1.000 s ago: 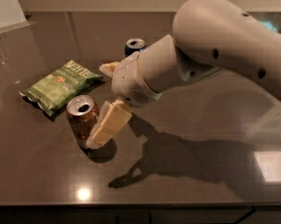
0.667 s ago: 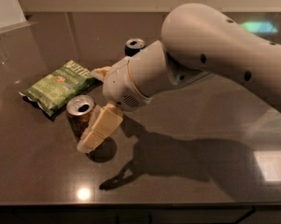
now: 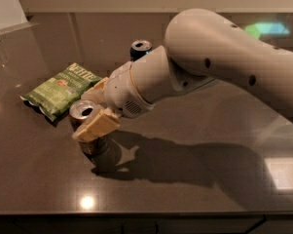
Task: Knock orange can over
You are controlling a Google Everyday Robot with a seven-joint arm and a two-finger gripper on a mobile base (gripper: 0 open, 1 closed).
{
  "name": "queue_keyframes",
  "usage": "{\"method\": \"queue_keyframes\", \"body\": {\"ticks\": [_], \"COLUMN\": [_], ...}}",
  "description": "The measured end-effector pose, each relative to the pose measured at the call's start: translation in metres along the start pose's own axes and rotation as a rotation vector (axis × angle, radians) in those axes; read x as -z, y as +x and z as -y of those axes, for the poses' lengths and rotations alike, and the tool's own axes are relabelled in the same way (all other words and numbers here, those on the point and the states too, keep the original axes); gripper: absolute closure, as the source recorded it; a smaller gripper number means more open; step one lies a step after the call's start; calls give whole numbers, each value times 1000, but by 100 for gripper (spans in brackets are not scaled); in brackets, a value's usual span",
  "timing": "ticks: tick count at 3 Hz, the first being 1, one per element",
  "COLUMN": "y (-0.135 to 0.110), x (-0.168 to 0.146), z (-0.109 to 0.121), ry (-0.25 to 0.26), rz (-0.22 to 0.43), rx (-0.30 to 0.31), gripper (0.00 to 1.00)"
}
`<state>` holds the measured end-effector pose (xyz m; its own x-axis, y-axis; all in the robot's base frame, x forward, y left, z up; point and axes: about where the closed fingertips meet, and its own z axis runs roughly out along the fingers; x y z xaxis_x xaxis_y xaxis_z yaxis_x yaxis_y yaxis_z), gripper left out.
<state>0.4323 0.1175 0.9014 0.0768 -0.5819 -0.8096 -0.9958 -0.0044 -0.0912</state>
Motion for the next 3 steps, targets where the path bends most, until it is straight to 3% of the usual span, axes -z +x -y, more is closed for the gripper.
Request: {"method": "queue_keyframes", "body": {"ticks": [1,2,3], "y": [-2,-1,17], "x": [19,52,90], "z": [5,15,29], "ry": [4,15,15], "rz": [16,-39,-179], "rx": [-9,11,59], "gripper": [63,86,100]}}
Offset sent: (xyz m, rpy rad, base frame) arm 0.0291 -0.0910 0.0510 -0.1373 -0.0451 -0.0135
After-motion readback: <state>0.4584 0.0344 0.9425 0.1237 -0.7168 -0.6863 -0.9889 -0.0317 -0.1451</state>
